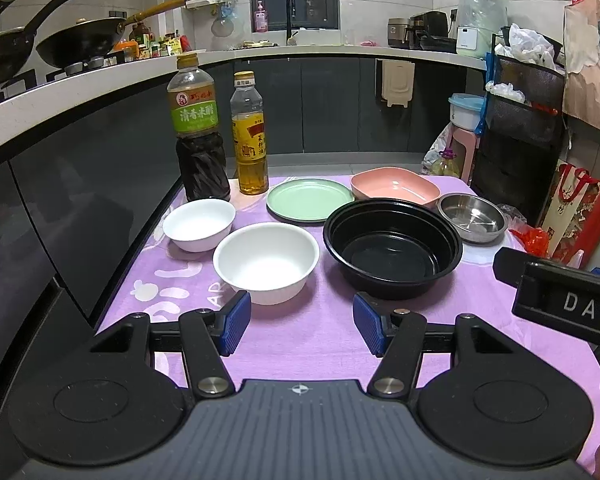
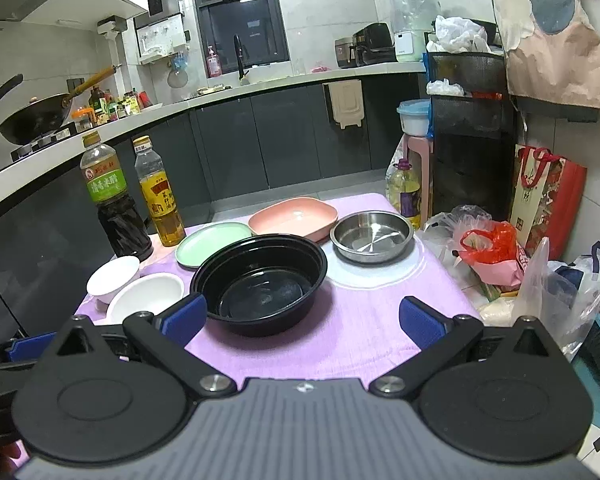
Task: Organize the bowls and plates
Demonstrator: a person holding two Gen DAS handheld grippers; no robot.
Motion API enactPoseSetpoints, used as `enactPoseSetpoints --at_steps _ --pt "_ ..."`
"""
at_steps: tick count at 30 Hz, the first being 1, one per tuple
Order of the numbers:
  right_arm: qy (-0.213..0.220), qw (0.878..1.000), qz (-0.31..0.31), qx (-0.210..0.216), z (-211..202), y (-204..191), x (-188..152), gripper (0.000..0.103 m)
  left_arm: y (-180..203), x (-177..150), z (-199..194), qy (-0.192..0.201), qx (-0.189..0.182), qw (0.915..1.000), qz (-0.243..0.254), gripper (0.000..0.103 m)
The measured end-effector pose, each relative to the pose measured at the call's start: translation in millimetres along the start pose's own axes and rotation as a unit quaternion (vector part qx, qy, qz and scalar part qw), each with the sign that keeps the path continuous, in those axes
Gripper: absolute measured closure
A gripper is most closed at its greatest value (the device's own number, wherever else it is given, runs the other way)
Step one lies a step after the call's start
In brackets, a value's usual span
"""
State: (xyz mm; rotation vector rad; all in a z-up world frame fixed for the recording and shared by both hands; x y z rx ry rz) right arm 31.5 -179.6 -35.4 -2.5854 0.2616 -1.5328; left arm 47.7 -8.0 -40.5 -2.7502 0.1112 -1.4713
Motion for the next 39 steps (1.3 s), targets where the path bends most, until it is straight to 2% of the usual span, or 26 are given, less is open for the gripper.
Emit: enactPoseSetpoints --at_steps 14,39 --pt "-0.021 1.0 0.009 0.001 12.2 5.9 -3.6 0.059 1.8 -1.7 15.8 -0.019 0.002 0.9998 0.0 0.049" --pt "-0.032 0.999 0.015 -0.001 20.4 8.6 -3.2 0.059 -0.3 -0.2 29.2 -0.037 0.006 0.9993 -0.005 0.049"
Point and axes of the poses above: each gripper's, at about its wrist camera, not at the fingertips, and z roughly the way its jaws point, y to its right, x to its top, the point moved 4 cm from there along z, roughly the way its jaws point, and after that the axes turned 1 degree about z, right-handed, at the moved point
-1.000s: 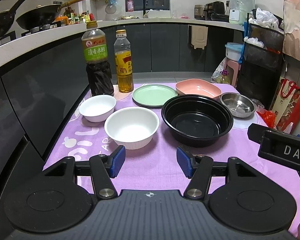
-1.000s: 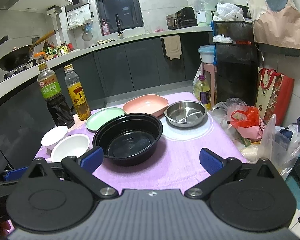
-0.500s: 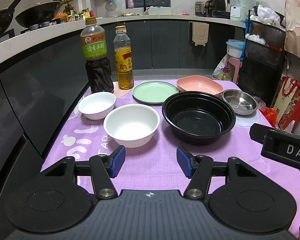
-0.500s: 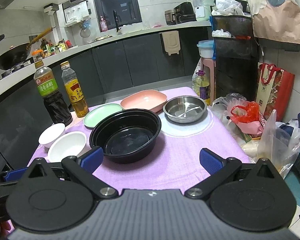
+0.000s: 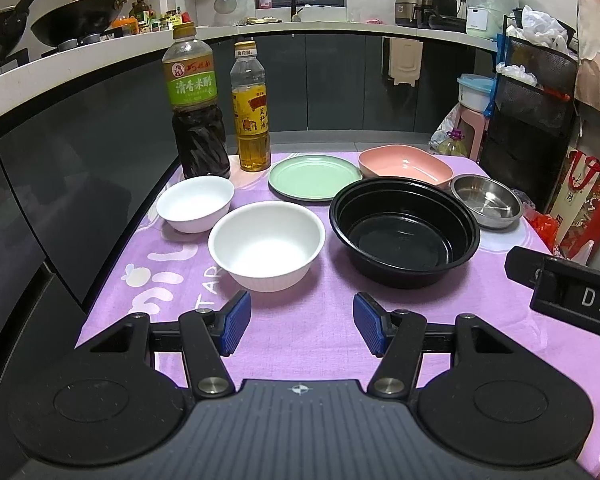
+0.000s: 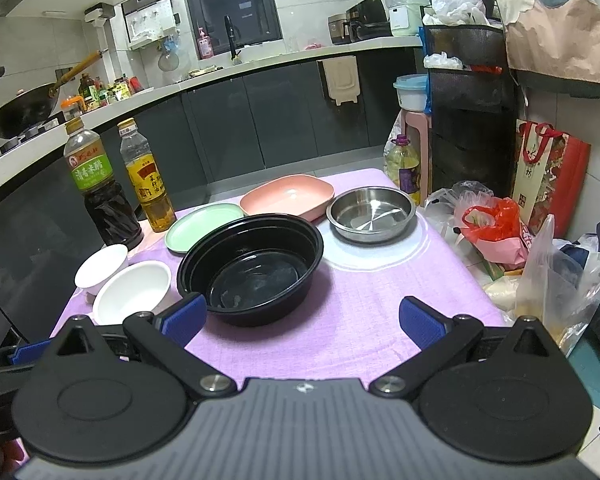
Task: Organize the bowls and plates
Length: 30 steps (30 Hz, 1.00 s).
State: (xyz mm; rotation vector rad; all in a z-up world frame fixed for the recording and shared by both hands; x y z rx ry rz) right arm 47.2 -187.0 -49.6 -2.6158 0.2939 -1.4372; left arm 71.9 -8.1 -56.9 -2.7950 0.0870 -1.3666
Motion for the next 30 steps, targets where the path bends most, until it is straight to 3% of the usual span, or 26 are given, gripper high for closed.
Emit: enactPoseSetpoints --at_steps 13,23,30 --pt "-0.022 1.0 0.007 -0.001 18.3 2.8 -0.3 0.059 -5.4 2.3 18.5 -0.018 0.004 0.9998 -0.01 0.049" --pt "-0.031 0.999 0.021 0.008 31.5 11.4 1.8 0.06 -14.1 11.3 33.9 -0.027 -0.014 0.9987 -0.042 0.049" --pt "-0.008 0.997 0.046 0.067 37.2 19.1 8.1 0.06 -6.2 25.5 37.9 -0.014 -0.045 0.998 -0.041 0.049"
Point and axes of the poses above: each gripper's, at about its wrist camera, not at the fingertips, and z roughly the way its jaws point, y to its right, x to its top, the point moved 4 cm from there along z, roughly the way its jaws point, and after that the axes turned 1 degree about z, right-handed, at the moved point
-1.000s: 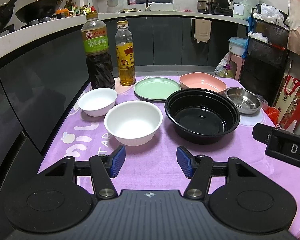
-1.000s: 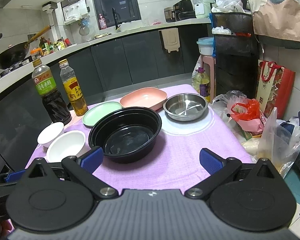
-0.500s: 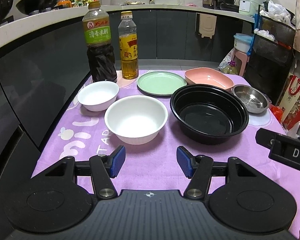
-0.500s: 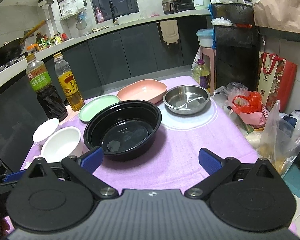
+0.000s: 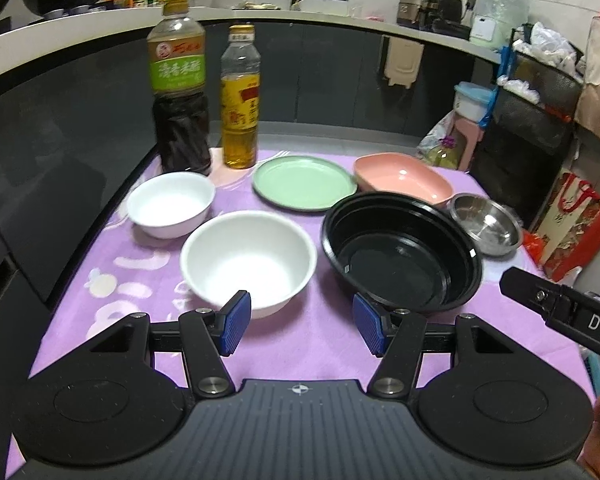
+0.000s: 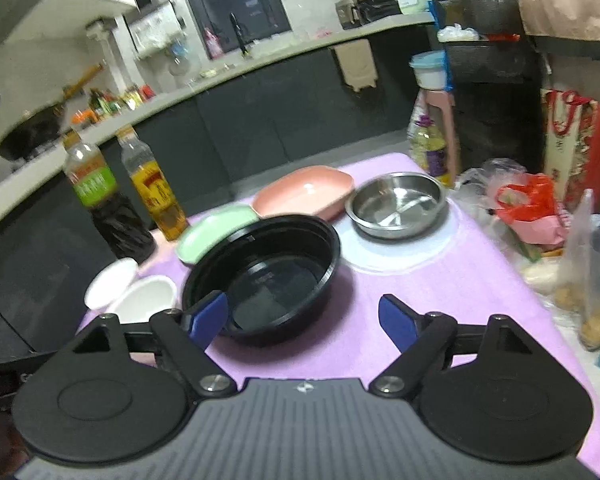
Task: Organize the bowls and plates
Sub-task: 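Reach the left gripper to the black bowl rim and close on it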
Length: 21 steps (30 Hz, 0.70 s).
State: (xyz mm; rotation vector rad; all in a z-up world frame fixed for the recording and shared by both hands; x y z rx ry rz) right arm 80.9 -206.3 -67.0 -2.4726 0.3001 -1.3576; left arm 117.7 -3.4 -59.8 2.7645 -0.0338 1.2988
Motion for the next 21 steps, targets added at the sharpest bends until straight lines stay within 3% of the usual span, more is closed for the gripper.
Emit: enactPoseSetpoints --at_steps 5,11,15,17,21 --pt "0.033 0.999 0.019 0.01 1.6 9.8 9.5 0.06 3.8 9.2 6.8 -0.004 -0.032 0.9994 -0.012 0.049" --pt "-0.028 0.997 0.051 0.047 18.9 19.2 16.8 0.06 10.3 17.9 24.8 -0.021 -0.046 0.9985 -0.021 0.05" --pt "-0.046 0.996 0.061 0.035 31.4 27.1 17.2 0.06 15.0 25.0 42.7 -0.037 -0.044 0.9981 -0.022 0.05" --pt "-0.057 0.996 0.068 0.033 38.5 31.8 17.7 0.06 16.6 34.0 50.8 -0.04 -0.041 0.9982 -0.019 0.056" --pt "-0.071 0.995 0.072 0.022 50.8 39.4 22.7 0.067 16.7 60.1 61.6 -0.014 -0.037 0.9992 -0.003 0.056"
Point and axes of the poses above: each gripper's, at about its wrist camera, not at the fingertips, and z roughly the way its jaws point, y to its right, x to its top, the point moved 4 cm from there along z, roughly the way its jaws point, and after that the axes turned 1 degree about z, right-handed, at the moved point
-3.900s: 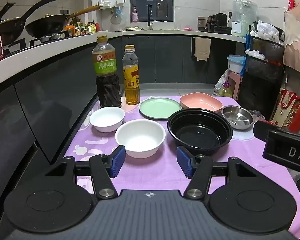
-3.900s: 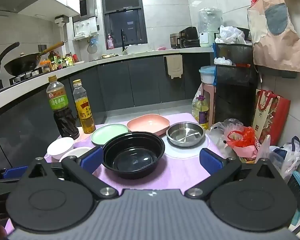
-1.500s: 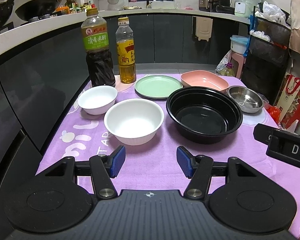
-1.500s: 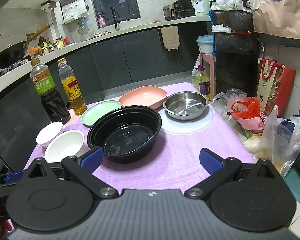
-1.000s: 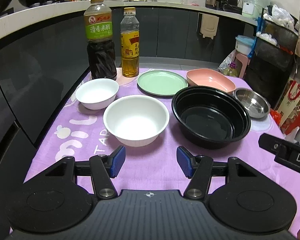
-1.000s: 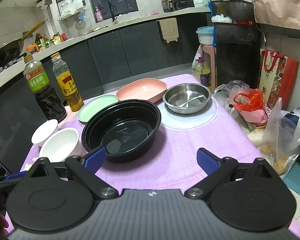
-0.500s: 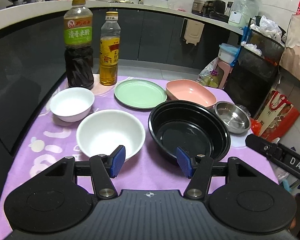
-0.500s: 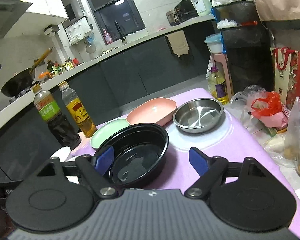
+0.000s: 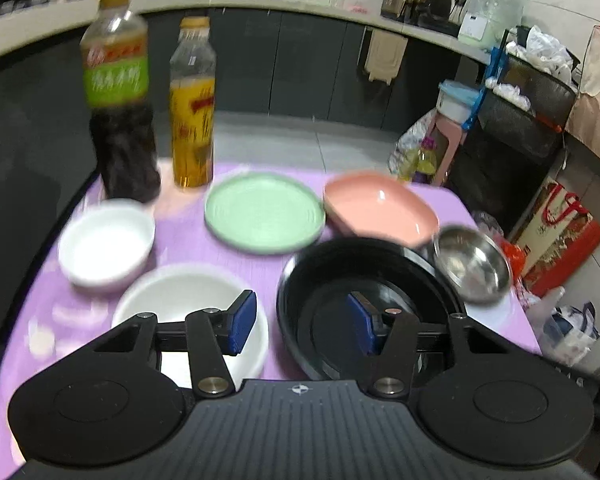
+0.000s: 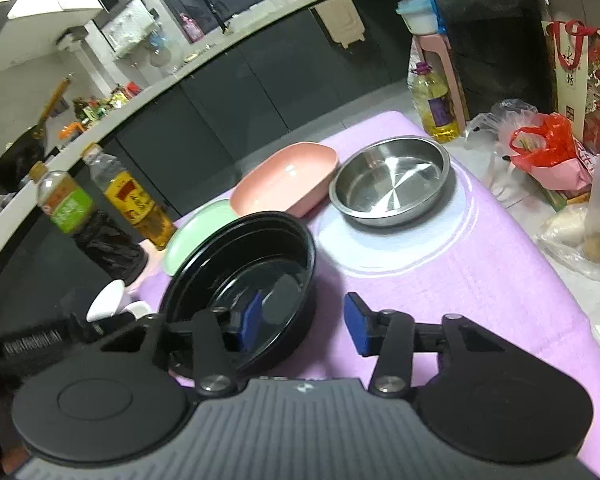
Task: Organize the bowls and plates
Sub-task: 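Reach the left gripper to the black bowl rim and close on it, then lift the black bowl with the left gripper and lower it nearer the tools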
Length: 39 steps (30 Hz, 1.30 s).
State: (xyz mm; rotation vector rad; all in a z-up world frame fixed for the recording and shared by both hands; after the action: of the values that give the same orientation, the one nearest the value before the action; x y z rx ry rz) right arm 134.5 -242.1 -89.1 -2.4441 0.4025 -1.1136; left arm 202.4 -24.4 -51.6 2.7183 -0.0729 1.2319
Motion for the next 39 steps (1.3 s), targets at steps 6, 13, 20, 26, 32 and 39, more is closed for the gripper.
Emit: enactPoseSetpoints --at_steps 6,13,20,26,32,39 --pt "-0.015 1.0 0.006 0.002 16.0 5.3 4.1 0.067 -0.1 19.7 43.0 -0.026 0.007 0.9991 0.034 0.056" --pt "-0.035 0.999 0.006 0.0 31.9 9.2 2.3 0.07 -4.5 8.8 83.9 -0.091 -0.009 0.9957 0.018 0.057" --pt "-0.048 0.999 -0.002 0.003 38.7 9.1 -1.0 0.097 1.6 -7.0 90.9 -0.131 -0.025 0.9906 0.027 0.094" --pt "-0.004 1.0 -0.013 -0.008 12.5 10.5 4.5 0.097 14.5 -8.2 44.4 -0.089 -0.031 0.9945 0.046 0.092" --pt "0.015 1.0 -0.023 -0.002 -12.3 2.1 2.1 0.097 19.2 -18.1 -3.5 -0.05 -0.036 0.9961 0.063 0.09" --pt "0.017 0.999 -0.041 0.013 -34.7 -13.2 -9.4 0.097 8.8 -45.1 -41.0 -0.045 -0.034 0.9964 0.064 0.088"
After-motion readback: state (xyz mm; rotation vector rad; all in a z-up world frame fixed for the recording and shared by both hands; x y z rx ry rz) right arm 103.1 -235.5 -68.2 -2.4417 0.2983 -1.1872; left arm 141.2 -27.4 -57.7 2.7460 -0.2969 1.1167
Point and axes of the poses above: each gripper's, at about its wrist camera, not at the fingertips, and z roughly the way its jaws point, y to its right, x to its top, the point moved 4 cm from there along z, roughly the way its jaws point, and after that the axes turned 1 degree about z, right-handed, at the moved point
